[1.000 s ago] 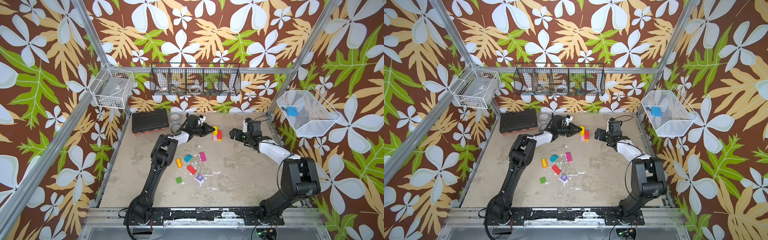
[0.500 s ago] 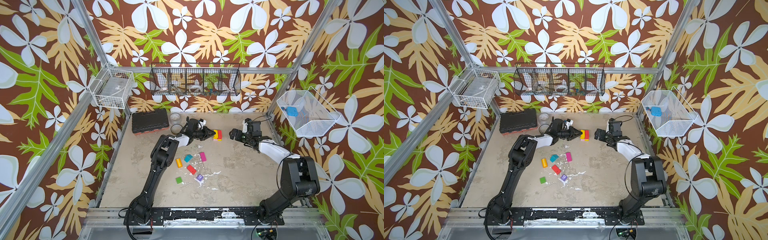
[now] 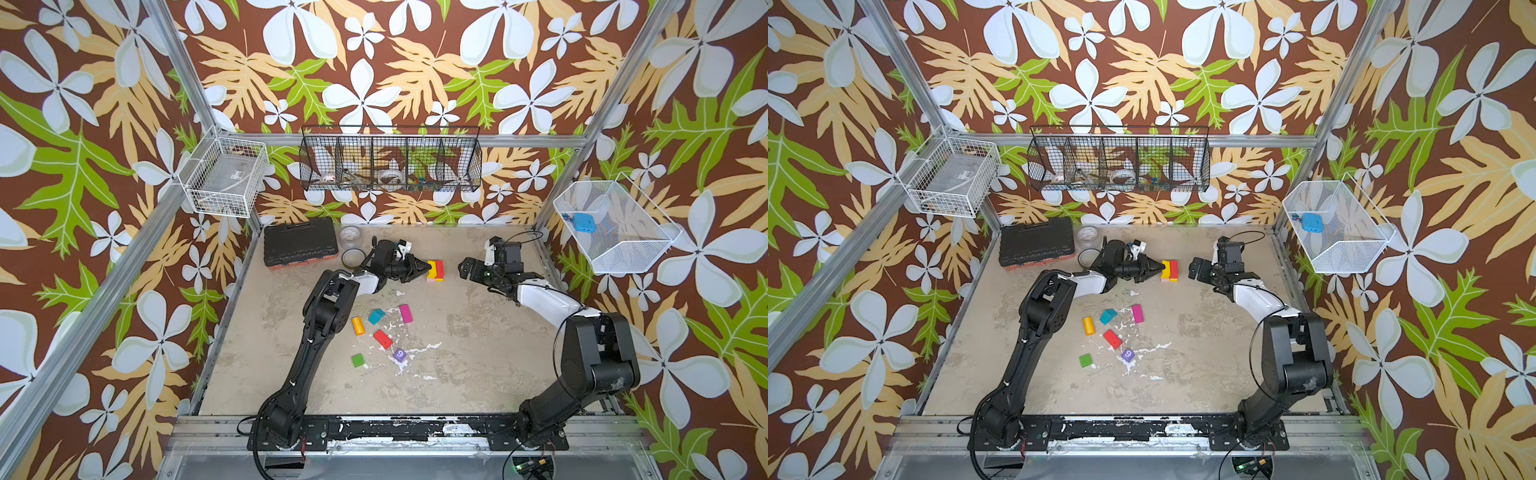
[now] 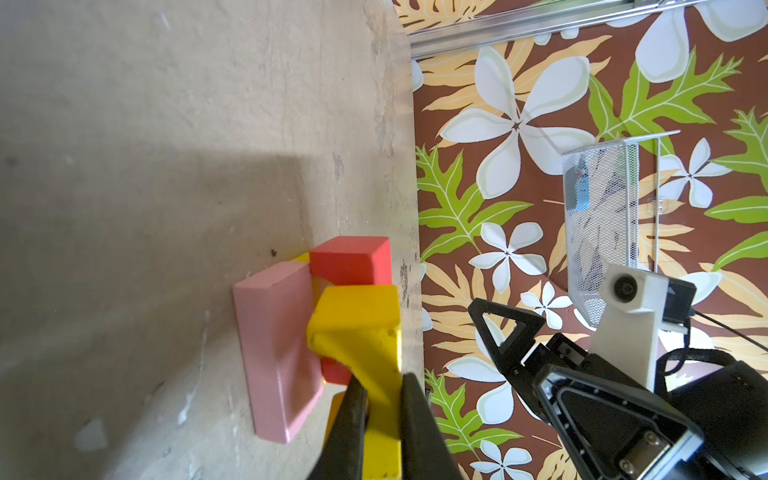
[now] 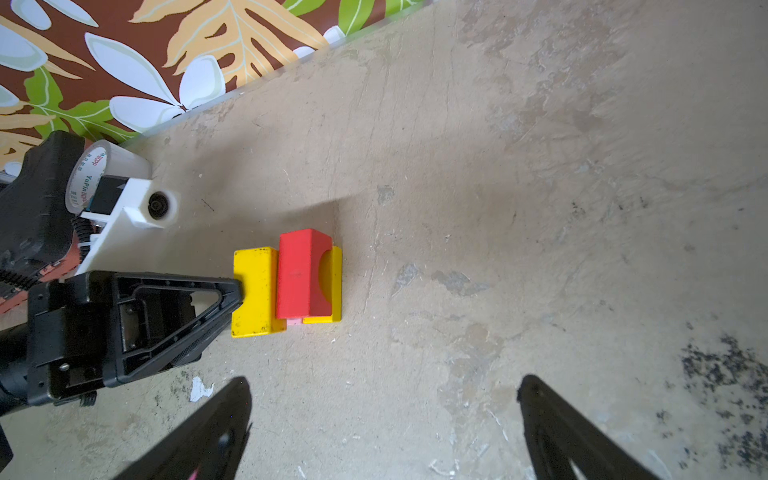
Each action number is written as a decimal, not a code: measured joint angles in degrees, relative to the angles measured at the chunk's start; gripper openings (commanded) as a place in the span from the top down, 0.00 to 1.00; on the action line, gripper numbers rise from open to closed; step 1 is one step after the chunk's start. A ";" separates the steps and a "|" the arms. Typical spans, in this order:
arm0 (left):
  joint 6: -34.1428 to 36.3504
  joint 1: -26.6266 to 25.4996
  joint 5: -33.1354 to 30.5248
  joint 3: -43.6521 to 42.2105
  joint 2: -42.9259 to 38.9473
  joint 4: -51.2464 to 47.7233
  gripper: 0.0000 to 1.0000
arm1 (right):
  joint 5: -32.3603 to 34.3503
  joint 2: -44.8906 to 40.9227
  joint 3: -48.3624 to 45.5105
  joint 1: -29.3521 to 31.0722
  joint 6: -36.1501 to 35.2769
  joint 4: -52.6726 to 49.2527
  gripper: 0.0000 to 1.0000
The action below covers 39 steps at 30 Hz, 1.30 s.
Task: Build the wood block tower
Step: 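Lower the yellow arch block against the pink block beside the red block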
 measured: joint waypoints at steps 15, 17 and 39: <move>-1.31 0.00 -0.04 0.79 1.38 0.76 0.98 | -0.44 0.11 0.00 0.02 0.00 0.00 0.00; -1.36 0.00 -0.04 0.79 1.38 0.79 0.94 | -0.55 0.20 0.00 0.02 0.00 0.00 0.00; 5.05 0.00 -2.60 0.76 -2.93 -6.95 0.17 | -1.36 0.76 0.26 0.02 -0.02 0.00 0.00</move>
